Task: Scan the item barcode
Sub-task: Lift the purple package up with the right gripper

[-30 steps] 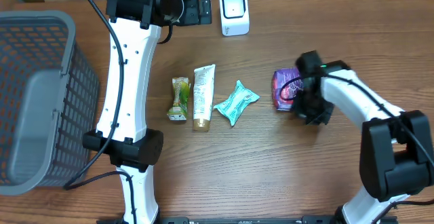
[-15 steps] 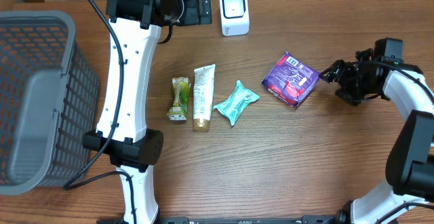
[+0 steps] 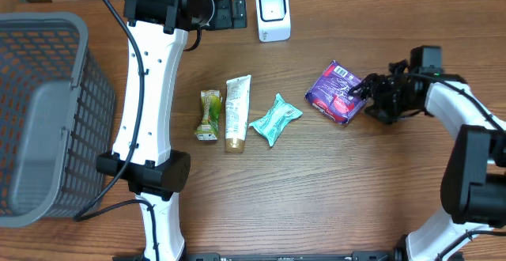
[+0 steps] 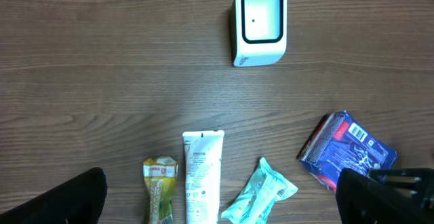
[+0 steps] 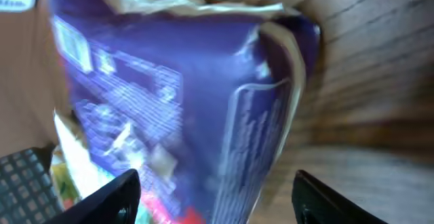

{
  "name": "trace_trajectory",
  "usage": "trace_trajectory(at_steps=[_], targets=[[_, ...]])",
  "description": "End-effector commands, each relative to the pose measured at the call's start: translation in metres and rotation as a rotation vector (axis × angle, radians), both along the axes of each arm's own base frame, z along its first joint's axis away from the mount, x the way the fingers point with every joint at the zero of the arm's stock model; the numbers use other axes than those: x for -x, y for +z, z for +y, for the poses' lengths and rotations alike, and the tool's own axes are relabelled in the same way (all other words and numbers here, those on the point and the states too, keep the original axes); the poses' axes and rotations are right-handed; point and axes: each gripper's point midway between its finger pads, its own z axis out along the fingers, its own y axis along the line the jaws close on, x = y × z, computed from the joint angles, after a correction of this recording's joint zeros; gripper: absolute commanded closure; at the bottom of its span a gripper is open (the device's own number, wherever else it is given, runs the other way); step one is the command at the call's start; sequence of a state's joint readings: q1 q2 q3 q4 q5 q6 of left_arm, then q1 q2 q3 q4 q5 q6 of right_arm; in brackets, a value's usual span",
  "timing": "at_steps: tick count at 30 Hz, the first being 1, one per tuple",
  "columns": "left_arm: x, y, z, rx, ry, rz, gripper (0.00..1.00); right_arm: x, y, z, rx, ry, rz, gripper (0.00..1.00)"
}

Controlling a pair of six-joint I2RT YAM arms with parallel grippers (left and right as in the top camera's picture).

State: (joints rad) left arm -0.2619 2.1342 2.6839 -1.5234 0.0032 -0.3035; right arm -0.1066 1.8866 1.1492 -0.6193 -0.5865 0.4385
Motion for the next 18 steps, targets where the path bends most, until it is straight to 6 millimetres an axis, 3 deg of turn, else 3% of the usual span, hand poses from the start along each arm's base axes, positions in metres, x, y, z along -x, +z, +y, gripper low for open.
trace_trajectory(at_steps=[1,6,10,14,18], targets=[[-0.001,-0.002,-0.002,-0.02,-0.017,-0.003,0.0,0.007,-0.019,-0.001,0.004,-0.003,0.008,0.28],[-0.001,-0.002,-0.002,-0.02,-0.017,-0.002,0.01,0.004,-0.03,0.008,0.015,0.041,-0.077,0.35],[-0.001,-0.002,-0.002,-0.02,-0.017,-0.003,0.0,-0.001,-0.034,0.021,0.019,0.074,-0.139,0.48],[-0.001,-0.002,-0.002,-0.02,-0.017,-0.003,0.0,-0.005,-0.031,0.03,0.016,0.093,-0.168,0.8],[-0.001,-0.002,-0.002,-0.02,-0.017,-0.002,0.0,-0.005,-0.021,0.031,-0.067,0.096,-0.175,0.94]])
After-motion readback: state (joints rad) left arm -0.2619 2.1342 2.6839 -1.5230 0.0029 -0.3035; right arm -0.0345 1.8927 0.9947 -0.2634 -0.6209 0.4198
